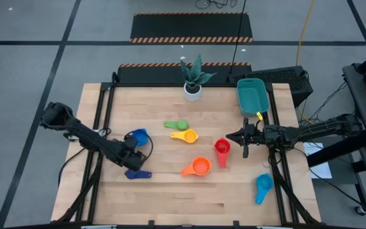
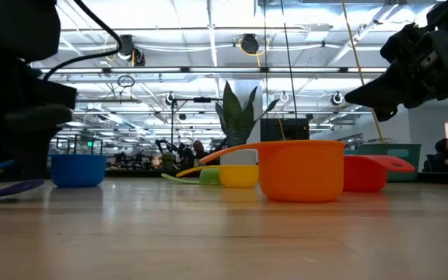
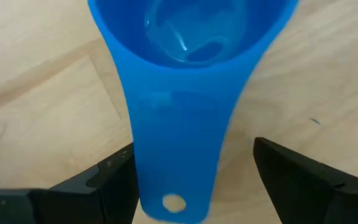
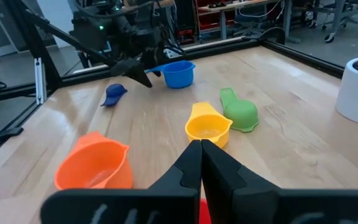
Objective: Nest measuring cups in basket
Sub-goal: Stack the blue measuring cup on top of the orange measuring cup
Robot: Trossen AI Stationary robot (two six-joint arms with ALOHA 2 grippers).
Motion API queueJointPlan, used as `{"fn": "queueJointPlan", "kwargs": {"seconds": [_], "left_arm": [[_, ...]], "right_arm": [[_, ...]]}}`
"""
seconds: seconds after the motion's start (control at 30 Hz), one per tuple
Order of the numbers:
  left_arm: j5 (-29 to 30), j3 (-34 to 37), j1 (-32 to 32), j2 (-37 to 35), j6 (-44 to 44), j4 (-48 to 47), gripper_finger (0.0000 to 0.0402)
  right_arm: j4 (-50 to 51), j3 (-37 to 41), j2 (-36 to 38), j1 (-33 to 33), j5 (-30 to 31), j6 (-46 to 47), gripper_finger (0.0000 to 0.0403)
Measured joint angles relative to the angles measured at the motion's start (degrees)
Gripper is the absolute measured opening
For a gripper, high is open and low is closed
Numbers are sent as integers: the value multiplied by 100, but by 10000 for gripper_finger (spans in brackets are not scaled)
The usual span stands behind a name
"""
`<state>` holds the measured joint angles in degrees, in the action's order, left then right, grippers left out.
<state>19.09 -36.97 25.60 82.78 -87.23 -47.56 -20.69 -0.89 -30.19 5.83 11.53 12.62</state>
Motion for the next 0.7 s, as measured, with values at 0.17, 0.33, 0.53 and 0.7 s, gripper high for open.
{"fn": "queueJointPlan", "kwargs": {"seconds": [0.17,0.33,0.53,0.7], "left_arm": [[15,148,-97,-8,59,140,277],[43,152,-100,-8,332,237,240],[83,159,-105,-1,662,457,179],[158,104,-136,5,888,486,128]], "right_arm": [[0,0,1,2,6,9,0],[0,0,2,0,17,13,0],[1,0,1,2,17,15,0],[0,0,2,2,21,17,0]]}}
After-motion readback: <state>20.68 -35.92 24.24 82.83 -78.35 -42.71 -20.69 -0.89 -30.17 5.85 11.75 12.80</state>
